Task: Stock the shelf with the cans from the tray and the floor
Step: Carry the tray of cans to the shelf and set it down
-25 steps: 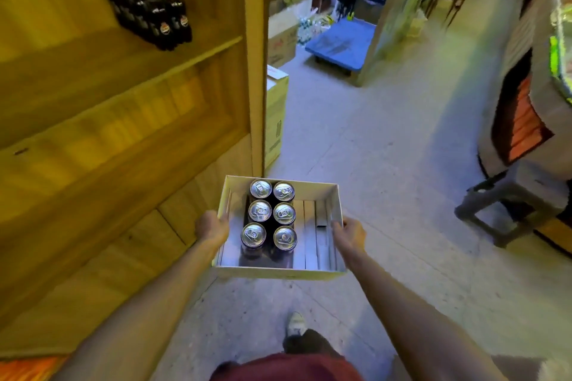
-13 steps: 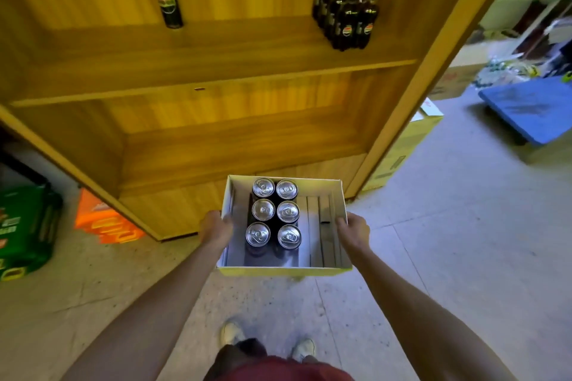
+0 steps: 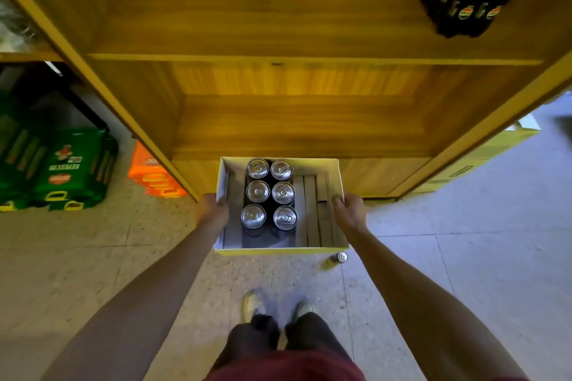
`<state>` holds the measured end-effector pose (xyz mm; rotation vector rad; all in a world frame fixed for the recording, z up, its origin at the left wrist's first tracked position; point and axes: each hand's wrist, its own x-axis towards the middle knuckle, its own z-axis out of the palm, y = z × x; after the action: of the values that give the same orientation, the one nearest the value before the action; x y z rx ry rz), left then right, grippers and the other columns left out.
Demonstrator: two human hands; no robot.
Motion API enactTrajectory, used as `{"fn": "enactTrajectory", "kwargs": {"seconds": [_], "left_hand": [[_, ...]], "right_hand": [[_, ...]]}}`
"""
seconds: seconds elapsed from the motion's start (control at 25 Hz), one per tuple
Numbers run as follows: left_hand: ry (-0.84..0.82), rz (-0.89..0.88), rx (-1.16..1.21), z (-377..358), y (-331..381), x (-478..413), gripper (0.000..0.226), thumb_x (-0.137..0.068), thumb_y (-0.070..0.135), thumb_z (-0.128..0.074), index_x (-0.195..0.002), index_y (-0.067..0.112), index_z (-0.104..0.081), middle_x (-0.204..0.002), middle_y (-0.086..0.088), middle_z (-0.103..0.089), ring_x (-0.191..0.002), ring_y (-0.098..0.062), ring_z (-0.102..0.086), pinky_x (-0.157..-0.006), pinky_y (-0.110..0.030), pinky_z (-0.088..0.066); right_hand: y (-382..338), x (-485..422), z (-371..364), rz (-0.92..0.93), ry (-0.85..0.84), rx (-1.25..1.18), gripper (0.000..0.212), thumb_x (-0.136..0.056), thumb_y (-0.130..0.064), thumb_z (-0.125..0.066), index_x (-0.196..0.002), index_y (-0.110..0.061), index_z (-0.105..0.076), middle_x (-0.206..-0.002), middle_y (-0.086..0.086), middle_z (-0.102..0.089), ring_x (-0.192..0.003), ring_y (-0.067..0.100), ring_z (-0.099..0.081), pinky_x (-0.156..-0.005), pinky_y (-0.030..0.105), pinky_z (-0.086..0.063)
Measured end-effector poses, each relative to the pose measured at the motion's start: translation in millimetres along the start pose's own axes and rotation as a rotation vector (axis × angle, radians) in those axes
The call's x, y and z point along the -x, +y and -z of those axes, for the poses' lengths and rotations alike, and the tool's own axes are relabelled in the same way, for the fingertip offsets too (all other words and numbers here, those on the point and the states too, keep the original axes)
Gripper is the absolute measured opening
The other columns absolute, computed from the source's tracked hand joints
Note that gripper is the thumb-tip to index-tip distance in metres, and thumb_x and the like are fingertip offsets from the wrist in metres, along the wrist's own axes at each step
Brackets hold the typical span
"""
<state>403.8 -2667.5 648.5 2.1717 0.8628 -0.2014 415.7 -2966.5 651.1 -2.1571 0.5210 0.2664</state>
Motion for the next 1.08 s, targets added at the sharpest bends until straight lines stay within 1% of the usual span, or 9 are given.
{"fn": "enactTrajectory", "kwargs": {"seconds": [0.12, 0.2, 0.36, 0.44, 0.6, 0.68, 0.8, 0.92, 1.08], "left_hand": [[0.009, 0.086, 0.064, -13, -15, -9, 0.047, -0.099, 0.03, -0.053, -0.131, -0.005, -0.055, -0.132, -0.029, -0.057, -0.121, -0.045, -0.055, -0.1, -0.052, -0.047], [0.011, 0.128, 0.064, -32, -30, -19, 0.048, -0.098, 0.034, -0.054, -0.127, -0.004, -0.059, -0.126, -0.029, -0.061, -0.115, -0.045, -0.059, -0.095, -0.052, -0.05], [0.018, 0.134, 0.056, -84, -69, -53, 0.045, -0.097, 0.034, -0.056, -0.117, -0.005, -0.065, -0.115, -0.029, -0.066, -0.106, -0.044, -0.063, -0.088, -0.051, -0.054], [0.02, 0.125, 0.056, -117, -94, -76, 0.043, -0.097, 0.033, -0.056, -0.116, -0.005, -0.066, -0.112, -0.029, -0.067, -0.104, -0.044, -0.064, -0.086, -0.05, -0.055], [0.033, 0.119, 0.058, -204, -170, -141, 0.04, -0.098, 0.032, -0.056, -0.113, -0.004, -0.067, -0.108, -0.026, -0.068, -0.1, -0.044, -0.065, -0.081, -0.046, -0.054], [0.03, 0.123, 0.067, -256, -218, -177, 0.04, -0.097, 0.032, -0.057, -0.111, -0.004, -0.068, -0.106, -0.025, -0.069, -0.098, -0.043, -0.065, -0.078, -0.045, -0.054], [0.016, 0.136, 0.094, -328, -283, -224, 0.037, -0.097, 0.029, -0.057, -0.109, -0.004, -0.068, -0.101, -0.024, -0.07, -0.094, -0.041, -0.067, -0.074, -0.043, -0.053], [0.001, 0.12, 0.095, -397, -346, -265, 0.038, -0.097, 0.03, -0.056, -0.106, -0.005, -0.069, -0.1, -0.026, -0.071, -0.095, -0.042, -0.068, -0.078, -0.048, -0.057], [-0.009, 0.11, 0.077, -464, -402, -293, 0.044, -0.098, 0.032, -0.055, -0.118, -0.007, -0.065, -0.117, -0.026, -0.067, -0.107, -0.043, -0.064, -0.093, -0.051, -0.053]], "right_hand": [[1, -14, -7, 0.037, -0.053, 0.034, 0.026, -0.098, -0.014, -0.05, -0.074, -0.012, -0.06, -0.059, -0.001, -0.051, -0.055, 0.013, -0.048, -0.042, 0.019, -0.035], [13, -26, -16, 0.05, -0.075, 0.033, 0.027, -0.098, -0.012, -0.05, -0.072, -0.013, -0.058, -0.059, 0.0, -0.05, -0.053, 0.012, -0.047, -0.04, 0.016, -0.033], [57, -62, -56, 0.018, -0.049, 0.053, 0.041, -0.095, -0.009, -0.053, -0.056, -0.019, -0.044, -0.052, -0.003, -0.041, -0.051, 0.012, -0.039, -0.043, 0.026, -0.028], [89, -86, -86, 0.007, -0.03, 0.074, 0.039, -0.094, -0.01, -0.054, -0.057, -0.016, -0.046, -0.054, 0.0, -0.042, -0.053, 0.016, -0.038, -0.047, 0.029, -0.027], [171, -142, -170, -0.007, -0.027, 0.083, 0.02, -0.097, -0.015, -0.053, -0.08, -0.008, -0.063, -0.065, 0.006, -0.055, -0.055, 0.01, -0.048, -0.046, 0.025, -0.037], [223, -173, -218, -0.008, -0.034, 0.058, 0.02, -0.097, -0.014, -0.053, -0.08, -0.009, -0.063, -0.063, 0.003, -0.055, -0.054, 0.01, -0.05, -0.039, 0.02, -0.038], [301, -217, -287, -0.019, -0.043, 0.02, 0.019, -0.099, -0.017, -0.054, -0.083, -0.013, -0.064, -0.067, 0.001, -0.059, -0.059, 0.01, -0.056, -0.045, 0.019, -0.039], [376, -252, -349, -0.02, -0.051, -0.013, 0.024, -0.098, -0.018, -0.054, -0.078, -0.011, -0.064, -0.066, 0.003, -0.061, -0.06, 0.016, -0.058, -0.051, 0.023, -0.043], [445, -278, -400, -0.022, -0.071, -0.042, 0.025, -0.098, -0.015, -0.052, -0.074, -0.013, -0.061, -0.064, 0.004, -0.058, -0.059, 0.017, -0.055, -0.054, 0.027, -0.045]]}}
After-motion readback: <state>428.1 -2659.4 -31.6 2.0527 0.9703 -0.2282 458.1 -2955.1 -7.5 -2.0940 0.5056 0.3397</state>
